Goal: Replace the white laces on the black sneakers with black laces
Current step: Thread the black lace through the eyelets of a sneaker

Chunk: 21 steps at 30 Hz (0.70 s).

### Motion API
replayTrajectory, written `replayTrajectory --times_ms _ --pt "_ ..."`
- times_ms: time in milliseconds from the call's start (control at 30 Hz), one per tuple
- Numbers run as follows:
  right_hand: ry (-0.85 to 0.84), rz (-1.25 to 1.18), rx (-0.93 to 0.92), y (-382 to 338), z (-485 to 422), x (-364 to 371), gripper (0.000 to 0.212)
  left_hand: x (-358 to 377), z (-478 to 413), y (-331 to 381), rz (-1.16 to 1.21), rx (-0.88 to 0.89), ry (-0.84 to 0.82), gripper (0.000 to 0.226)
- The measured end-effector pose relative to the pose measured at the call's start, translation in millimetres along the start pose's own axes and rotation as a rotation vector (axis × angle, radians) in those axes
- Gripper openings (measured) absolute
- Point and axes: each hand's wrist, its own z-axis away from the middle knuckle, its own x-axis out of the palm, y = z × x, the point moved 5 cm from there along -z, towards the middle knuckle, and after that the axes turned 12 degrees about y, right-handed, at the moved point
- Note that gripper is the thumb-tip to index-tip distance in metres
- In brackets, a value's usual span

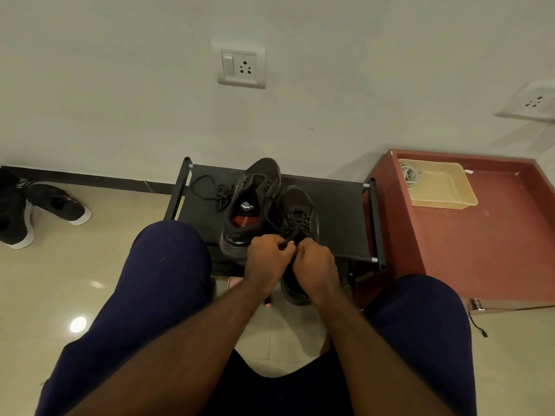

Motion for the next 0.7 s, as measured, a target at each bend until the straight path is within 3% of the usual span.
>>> replayTrajectory --times_ms 167,367,467,600,667,700 --pt "0.025 -0.054 -0.013 0.9 1.1 -9.9 0.026 -0.4 0.8 6.4 0.044 0.043 -0.025 0.015" --pt "0.057 -0.366 -0.025 0.9 3.7 -28.4 0.019 1.5 -3.6 -0.5 0.090 0.066 -0.070 0.018" --pt "0.024 -0.685 0.045 -6.1 9.2 -42.9 0.019 0.9 -5.1 -2.5 0.115 0.077 -0.071 0.023" --pt "-0.140 -1.424 0.208 -28.7 20.0 -65.1 0.021 0.4 -6.7 -3.2 0.127 0.080 -0.053 0.023" --pt "-0.095 -1.565 0.335 -32.0 21.9 -75.4 0.028 0.5 -8.6 -4.6 0.112 0.069 -0.041 0.026" --pt "-0.036 -1.513 0.401 -28.0 21.2 -76.2 0.030 0.9 -9.1 -4.9 0.105 0.059 -0.043 0.027"
